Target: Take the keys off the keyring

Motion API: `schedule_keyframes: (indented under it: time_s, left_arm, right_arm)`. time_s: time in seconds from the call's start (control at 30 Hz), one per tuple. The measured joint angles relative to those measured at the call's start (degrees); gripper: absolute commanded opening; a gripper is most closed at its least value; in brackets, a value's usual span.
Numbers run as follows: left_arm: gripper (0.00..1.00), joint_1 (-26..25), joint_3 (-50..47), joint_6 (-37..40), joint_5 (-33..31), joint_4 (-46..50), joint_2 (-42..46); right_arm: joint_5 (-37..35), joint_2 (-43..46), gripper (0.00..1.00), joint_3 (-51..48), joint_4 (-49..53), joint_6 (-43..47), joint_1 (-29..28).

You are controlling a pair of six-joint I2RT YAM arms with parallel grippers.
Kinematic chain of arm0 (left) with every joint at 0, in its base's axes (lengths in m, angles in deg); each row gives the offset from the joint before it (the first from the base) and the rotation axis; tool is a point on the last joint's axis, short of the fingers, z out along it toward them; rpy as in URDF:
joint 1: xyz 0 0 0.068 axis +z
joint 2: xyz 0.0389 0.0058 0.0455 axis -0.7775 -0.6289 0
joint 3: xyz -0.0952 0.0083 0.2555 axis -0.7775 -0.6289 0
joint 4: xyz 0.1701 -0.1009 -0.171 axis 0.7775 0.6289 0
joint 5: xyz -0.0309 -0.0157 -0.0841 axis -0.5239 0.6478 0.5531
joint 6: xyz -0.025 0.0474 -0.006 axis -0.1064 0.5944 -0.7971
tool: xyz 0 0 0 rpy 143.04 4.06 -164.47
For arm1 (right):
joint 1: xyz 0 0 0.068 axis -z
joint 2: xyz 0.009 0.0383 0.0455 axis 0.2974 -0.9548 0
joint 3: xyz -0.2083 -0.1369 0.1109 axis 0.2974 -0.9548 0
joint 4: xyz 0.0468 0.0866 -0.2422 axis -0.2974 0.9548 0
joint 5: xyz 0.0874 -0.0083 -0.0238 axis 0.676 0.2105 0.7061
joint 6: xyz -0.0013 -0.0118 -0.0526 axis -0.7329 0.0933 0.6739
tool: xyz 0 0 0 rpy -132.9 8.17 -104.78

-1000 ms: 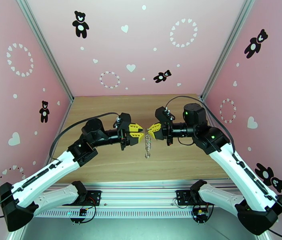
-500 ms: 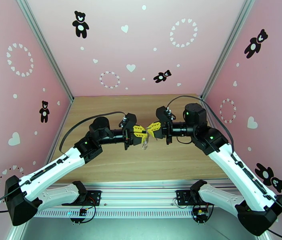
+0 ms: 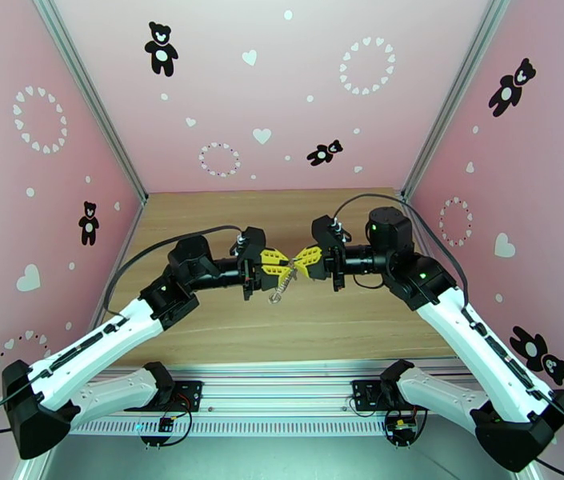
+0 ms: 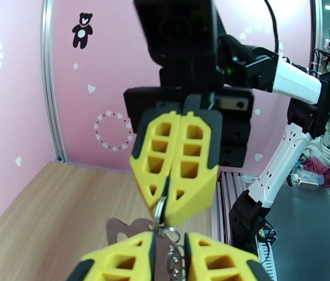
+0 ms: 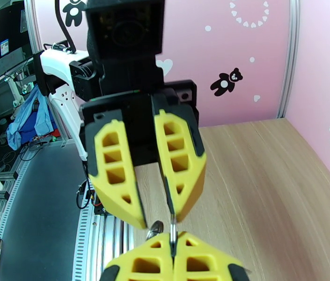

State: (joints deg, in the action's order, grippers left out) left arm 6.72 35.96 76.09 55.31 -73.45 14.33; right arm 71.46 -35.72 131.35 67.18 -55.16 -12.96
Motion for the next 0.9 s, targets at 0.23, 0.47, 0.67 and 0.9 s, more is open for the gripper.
schedule_keyframes:
  time_s: [0.23,0.47,0.67,0.9]
  left_arm:
    - [0.25,0.0,2.1,0.6,2.2,0.9,-0.4]
    - [0.24,0.0,3.5,0.8,4.1,1.1,-2.6]
    - [0.23,0.1,3.7,0.8,4.9,1.0,-3.4]
    - [0.22,0.5,3.8,0.8,6.3,-0.5,-4.3]
  right_arm:
    - [0.8,0.2,0.0,0.0,-0.5,-0.3,0.0]
    - [0.9,0.6,0.0,0.0,-0.7,-0.3,0.3]
    - [0.7,1.1,0.0,0.0,-0.7,-0.2,0.3]
    - [0.5,1.7,0.0,0.0,-0.8,-0.2,0.4]
